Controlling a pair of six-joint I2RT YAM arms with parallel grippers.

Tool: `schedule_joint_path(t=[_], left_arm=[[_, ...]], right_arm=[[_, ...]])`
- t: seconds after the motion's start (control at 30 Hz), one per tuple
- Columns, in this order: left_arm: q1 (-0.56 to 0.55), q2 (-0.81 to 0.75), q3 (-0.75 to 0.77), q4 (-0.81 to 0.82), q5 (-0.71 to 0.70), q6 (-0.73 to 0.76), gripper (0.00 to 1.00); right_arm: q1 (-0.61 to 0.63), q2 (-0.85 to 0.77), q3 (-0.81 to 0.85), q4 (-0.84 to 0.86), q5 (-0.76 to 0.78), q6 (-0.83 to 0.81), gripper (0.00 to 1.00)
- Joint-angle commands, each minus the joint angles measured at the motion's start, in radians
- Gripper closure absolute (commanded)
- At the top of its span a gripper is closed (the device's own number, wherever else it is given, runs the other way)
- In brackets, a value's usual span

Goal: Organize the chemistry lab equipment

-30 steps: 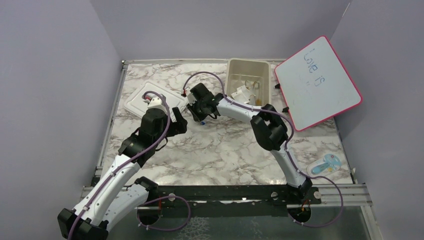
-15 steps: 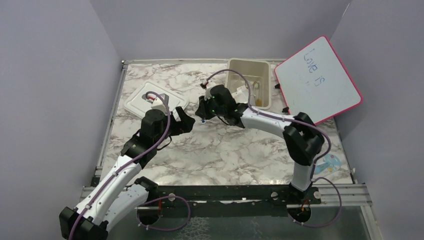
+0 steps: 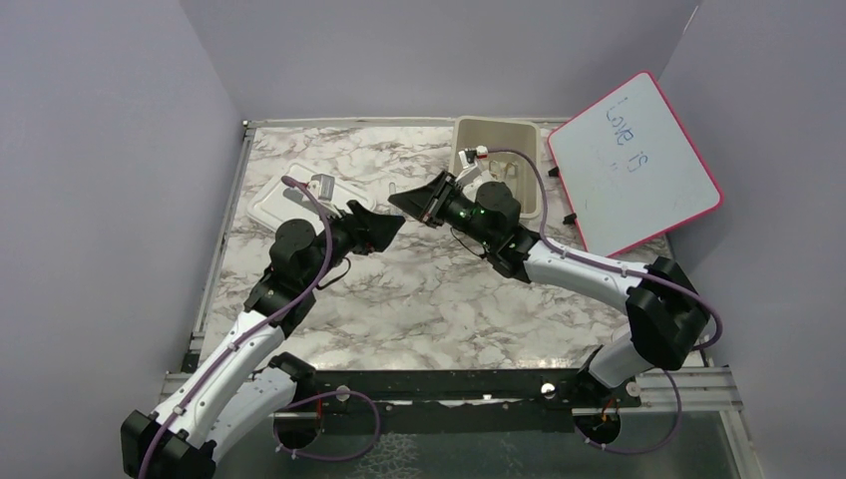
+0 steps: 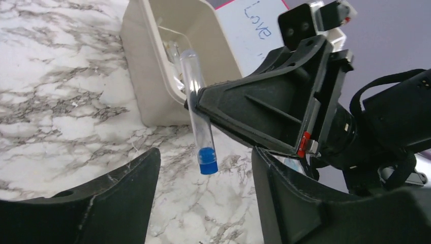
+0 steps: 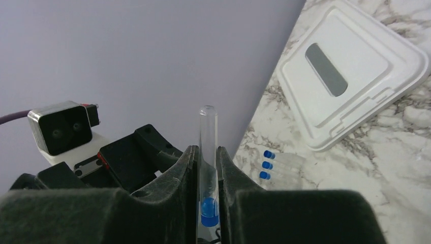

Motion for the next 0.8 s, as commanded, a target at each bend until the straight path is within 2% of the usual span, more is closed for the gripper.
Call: schedule_joint_path(t=[0.0,0.13,0.33,0.47,0.57,0.63,0.77], left_arm=[[0.003,-0.022,-0.032,0.144,0.084,-0.071,0.38],[0.002,-0.038,-0.046,0.138,0.098,-0.077,0.56],[0.002,-0.023,-0.04,0.094,0.128,-0.05,0.65],[0.002,-0.018,-0.036,0.1,0.146,-0.036,0.84],[0.002,-0.021,-0.018,0.05,0.114,0.007,0.93],[0.002,-0.028,-0.005,0.009,0.088,0.043,1.0],[0.003,-0.036,0.036,-0.084,0.066,0.125,1.0]], right_arm=[[0.004,-0.024,-0.033,0.106,-0.033,0.192,0.81],[0.004,-0.029,-0.054,0.141,-0.043,0.23,0.81],[0.004,-0.027,-0.051,0.154,-0.056,0.236,0.81],[0.004,-0.023,-0.054,0.144,-0.054,0.218,0.79],[0.003,-0.016,-0.041,0.113,-0.055,0.191,0.77],[0.004,-0.014,-0.033,0.095,-0.056,0.168,0.73],[0.0,-0.017,0.001,0.025,-0.071,0.095,0.51]])
